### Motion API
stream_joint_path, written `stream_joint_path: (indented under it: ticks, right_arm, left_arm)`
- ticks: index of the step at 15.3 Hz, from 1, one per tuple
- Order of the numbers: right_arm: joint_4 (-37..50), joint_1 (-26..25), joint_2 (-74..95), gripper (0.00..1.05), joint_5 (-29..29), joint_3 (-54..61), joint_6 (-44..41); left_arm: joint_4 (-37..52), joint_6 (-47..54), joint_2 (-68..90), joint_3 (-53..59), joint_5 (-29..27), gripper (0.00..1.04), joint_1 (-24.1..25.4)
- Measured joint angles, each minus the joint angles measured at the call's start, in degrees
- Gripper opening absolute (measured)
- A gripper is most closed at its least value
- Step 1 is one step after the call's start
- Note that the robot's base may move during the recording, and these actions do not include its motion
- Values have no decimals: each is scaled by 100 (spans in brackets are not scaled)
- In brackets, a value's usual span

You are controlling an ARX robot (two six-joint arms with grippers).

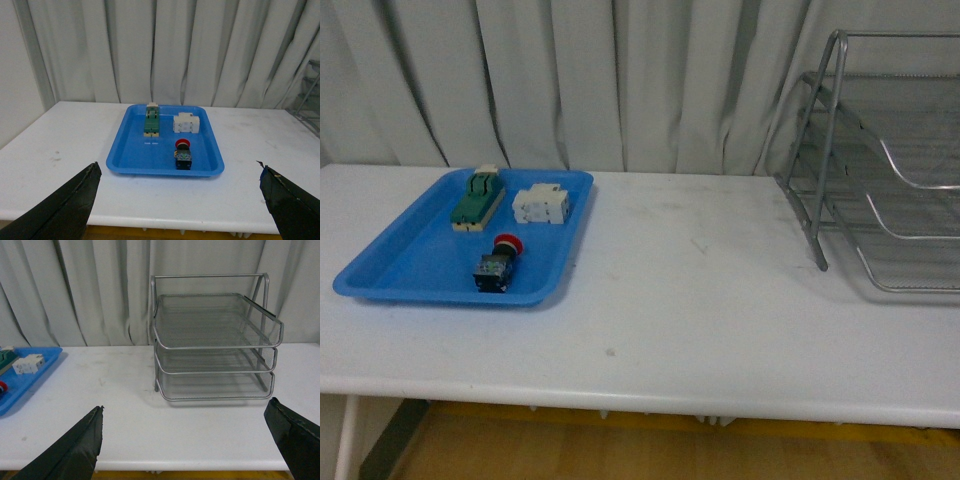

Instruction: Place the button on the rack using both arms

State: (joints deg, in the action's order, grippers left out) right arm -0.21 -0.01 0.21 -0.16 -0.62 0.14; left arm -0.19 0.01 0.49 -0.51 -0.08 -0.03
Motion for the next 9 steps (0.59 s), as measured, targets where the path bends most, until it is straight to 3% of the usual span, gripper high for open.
stream_joint_path:
  ticks: [9]
  right_arm:
    - [0,0,0,98,0,0,0]
  left_arm:
    - [0,0,0,0,0,98,0]
